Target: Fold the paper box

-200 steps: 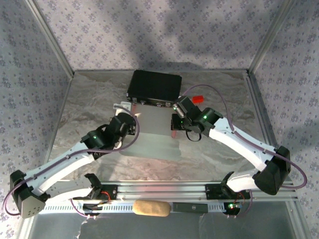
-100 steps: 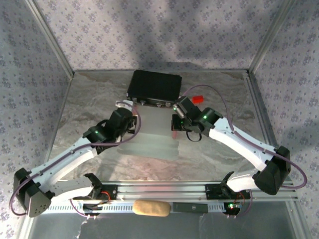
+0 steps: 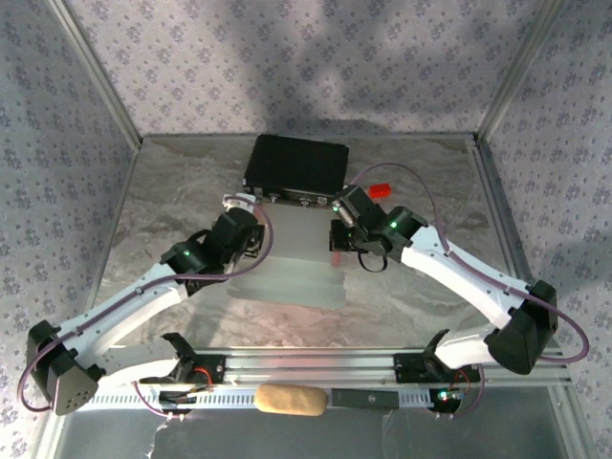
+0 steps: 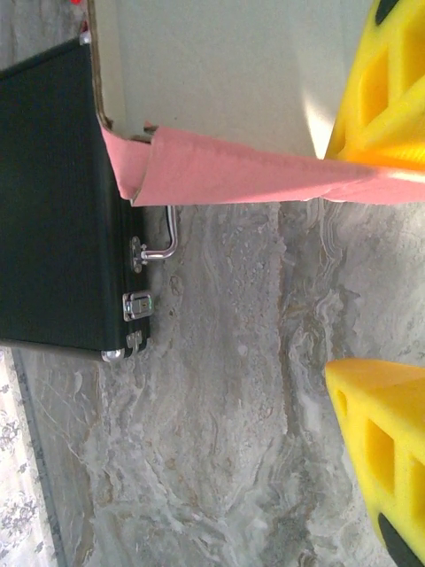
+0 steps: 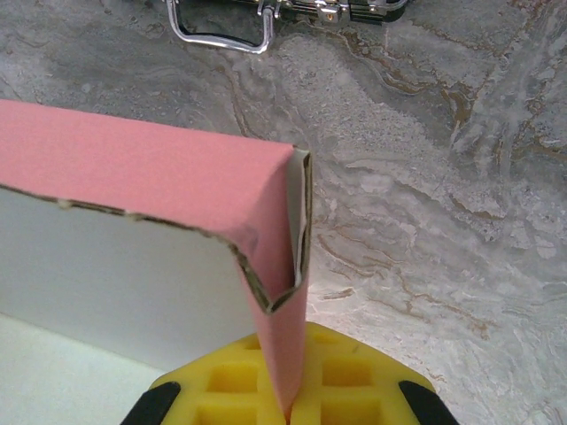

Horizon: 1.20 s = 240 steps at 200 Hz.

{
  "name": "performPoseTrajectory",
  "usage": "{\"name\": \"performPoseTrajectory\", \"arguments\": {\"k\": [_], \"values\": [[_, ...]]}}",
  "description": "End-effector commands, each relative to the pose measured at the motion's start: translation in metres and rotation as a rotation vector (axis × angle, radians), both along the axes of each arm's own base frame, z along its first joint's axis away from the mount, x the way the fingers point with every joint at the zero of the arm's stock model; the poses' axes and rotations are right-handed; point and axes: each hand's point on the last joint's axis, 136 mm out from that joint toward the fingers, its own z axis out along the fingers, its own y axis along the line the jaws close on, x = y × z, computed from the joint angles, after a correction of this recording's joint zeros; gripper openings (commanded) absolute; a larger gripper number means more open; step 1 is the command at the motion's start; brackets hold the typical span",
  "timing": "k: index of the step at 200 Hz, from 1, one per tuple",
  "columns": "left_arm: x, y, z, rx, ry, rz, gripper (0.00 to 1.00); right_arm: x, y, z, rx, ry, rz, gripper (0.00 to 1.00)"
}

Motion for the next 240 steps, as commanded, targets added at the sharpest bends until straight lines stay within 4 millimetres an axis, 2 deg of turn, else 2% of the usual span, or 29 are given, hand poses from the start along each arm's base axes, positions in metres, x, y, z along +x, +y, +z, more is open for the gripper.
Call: {"name": "performPoseTrajectory", "arguments": {"k": [1, 34, 87, 105, 138, 160, 199, 240], "values": [[-0.005, 0.001, 0.001, -0.032, 0.049, -0.021, 0.51, 0.001, -0.004, 0.008, 0.001, -0.010, -0.016, 0.00], [-0.005, -0.003, -0.010, -0.012, 0.085, -0.035, 0.51, 0.002, -0.004, 0.010, 0.007, -0.013, -0.017, 0.00], [-0.005, 0.005, -0.024, 0.034, 0.100, -0.005, 0.49, 0.001, -0.005, 0.011, 0.007, -0.015, -0.017, 0.00], [-0.003, 0.004, -0.023, 0.042, 0.095, -0.008, 0.38, 0.002, -0.004, 0.009, 0.005, -0.014, -0.016, 0.00], [-0.001, -0.001, -0.021, 0.080, 0.081, -0.006, 0.09, 0.002, -0.003, 0.010, 0.007, -0.015, -0.018, 0.00], [0.000, 0.002, -0.018, 0.180, 0.037, 0.046, 0.00, 0.001, -0.004, 0.011, 0.003, -0.019, -0.023, 0.00], [-0.002, 0.011, -0.010, 0.387, -0.051, 0.188, 0.00, 0.001, -0.008, 0.008, -0.027, -0.014, -0.042, 0.00], [-0.009, -0.004, 0.005, 0.439, -0.155, 0.240, 0.00, 0.001, -0.011, 0.003, -0.037, -0.007, -0.059, 0.00]]}}
